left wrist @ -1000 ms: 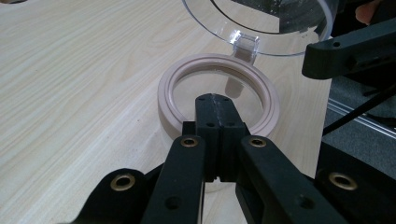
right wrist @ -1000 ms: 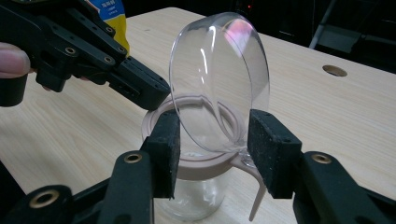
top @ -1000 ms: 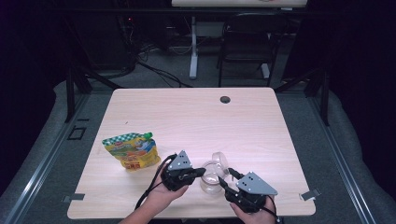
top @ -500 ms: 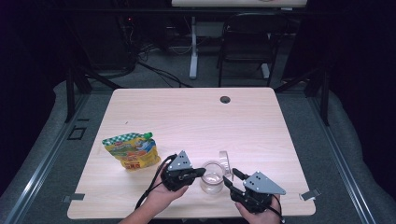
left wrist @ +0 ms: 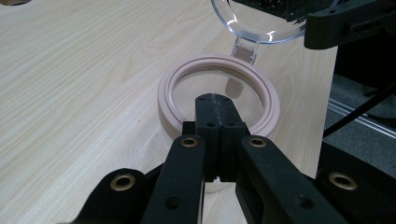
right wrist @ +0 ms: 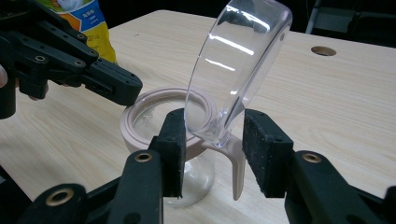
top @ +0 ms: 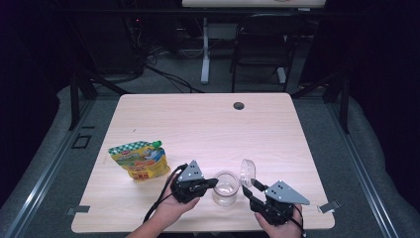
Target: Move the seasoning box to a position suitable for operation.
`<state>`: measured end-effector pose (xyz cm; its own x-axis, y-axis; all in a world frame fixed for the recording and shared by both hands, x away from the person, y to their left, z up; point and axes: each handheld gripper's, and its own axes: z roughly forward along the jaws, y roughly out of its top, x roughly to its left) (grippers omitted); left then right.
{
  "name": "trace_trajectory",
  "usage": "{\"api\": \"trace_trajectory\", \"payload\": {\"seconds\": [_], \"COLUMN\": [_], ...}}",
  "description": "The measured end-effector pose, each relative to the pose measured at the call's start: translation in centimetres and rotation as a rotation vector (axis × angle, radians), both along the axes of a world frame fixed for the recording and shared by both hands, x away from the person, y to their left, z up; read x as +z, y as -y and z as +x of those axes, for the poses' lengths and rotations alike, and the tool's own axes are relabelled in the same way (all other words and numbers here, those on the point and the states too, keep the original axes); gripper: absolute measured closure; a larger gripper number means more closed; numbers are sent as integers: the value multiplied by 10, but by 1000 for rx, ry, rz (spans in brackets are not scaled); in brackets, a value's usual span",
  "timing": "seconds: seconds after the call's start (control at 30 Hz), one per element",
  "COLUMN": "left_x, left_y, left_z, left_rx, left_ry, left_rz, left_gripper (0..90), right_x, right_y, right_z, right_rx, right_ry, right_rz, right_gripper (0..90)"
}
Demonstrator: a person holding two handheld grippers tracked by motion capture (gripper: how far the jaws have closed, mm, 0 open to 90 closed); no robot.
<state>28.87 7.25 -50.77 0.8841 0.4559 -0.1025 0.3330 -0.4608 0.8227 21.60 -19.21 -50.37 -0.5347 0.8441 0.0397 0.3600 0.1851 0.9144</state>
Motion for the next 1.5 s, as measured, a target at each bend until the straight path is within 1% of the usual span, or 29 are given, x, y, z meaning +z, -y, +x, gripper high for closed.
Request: {"api": "trace_trajectory", "payload": {"seconds": [0.1, 0.13, 0.2, 0.23, 0.27, 0.3, 0.33, 0.37, 0.43, 0.53, 0.57, 0.63, 0.67, 0.7, 0.73, 0.83, 0.9, 0.97, 1.0, 1.1, 1.2, 1.23, 1.27, 1.33, 1.37, 1.4, 1.43, 1.47, 1.5], "left_x": [0, 0, 0, 0, 0, 0, 0, 0, 0, 0, 0, 0, 0, 0, 0, 2, 3, 3, 2, 4, 4, 3, 3, 0, -3, -3, -3, -3, -3], "left_y": [0, 0, 0, 0, 1, 1, 0, -1, -4, -8, -13, -16, -18, -24, -24, -36, -40, -45, -48, -56, -60, -67, -67, -75, -84, -89, -93, -93, -97], "left_z": [0, 0, 0, 0, 0, 0, 0, 0, 0, 0, -1, -1, -2, -2, -2, -3, -3, -3, -3, -6, -7, -8, -8, -9, -10, -10, -10, -10, -11], "left_rx": [1, 2, 6, 6, 7, 8, 10, 16, 25, 34, 44, 50, 60, 77, 77, 117, 129, 144, 149, 181, 195, 208, 208, 224, 247, 264, 268, 268, 278], "left_ry": [-2, -8, -15, -14, -3, -3, -3, 0, -3, -1, -3, -3, -4, -1, -1, 7, 8, 0, -2, 1, 0, 0, 0, -2, -15, -18, -19, -19, -20], "left_rz": [-4, -3, -6, -6, -4, -4, 0, 1, -4, 1, -2, 0, -1, 0, 0, -9, -12, -20, -23, -19, -19, -18, -18, -11, -10, -9, -12, -12, -14], "left_gripper": [900, 900, 900, 889, 872, 857, 854, 851, 840, 828, 824, 817, 817, 806, 798, 767, 759, 727, 727, 703, 681, 666, 660, 659, 657, 657, 657, 656, 656], "right_x": [-1, -2, -2, -2, -2, -2, -2, -2, -2, -2, -3, -3, -3, -4, -4, -4, -4, -4, -4, -4, -4, -4, -3, -3, -3, -3, -3, -3, -3], "right_y": [0, 0, -1, -1, -1, 0, 0, 1, 2, 3, 4, 5, 5, 5, 6, 7, 8, 9, 9, 10, 11, 12, 12, 13, 14, 14, 15, 15, 15], "right_z": [1, 2, 2, 2, 3, 3, 4, 5, 7, 10, 12, 15, 15, 19, 21, 27, 29, 35, 35, 42, 45, 47, 47, 47, 48, 49, 50, 50, 52], "right_rx": [-1, -3, -2, -5, -9, -11, -15, -14, -20, -16, -11, -7, -7, 1, 8, 13, 13, 18, 18, 24, 28, 30, 35, 41, 51, 53, 51, 51, 52], "right_ry": [-6, -3, -2, -1, -3, -6, -9, -16, -21, -31, -33, -38, -38, -39, -40, -44, -43, -45, -45, -48, -51, -55, -56, -54, -55, -56, -58, -58, -58], "right_rz": [1, 18, 16, 6, 7, 6, 19, 10, 24, 32, 39, 49, 49, 60, 62, 66, 69, 74, 74, 73, 82, 90, 83, 80, 78, 84, 80, 80, 90], "right_gripper": [599, 599, 598, 607, 616, 624, 628, 637, 643, 655, 658, 665, 665, 672, 676, 687, 691, 700, 700, 710, 712, 713, 712, 711, 710, 711, 711, 711, 712]}}
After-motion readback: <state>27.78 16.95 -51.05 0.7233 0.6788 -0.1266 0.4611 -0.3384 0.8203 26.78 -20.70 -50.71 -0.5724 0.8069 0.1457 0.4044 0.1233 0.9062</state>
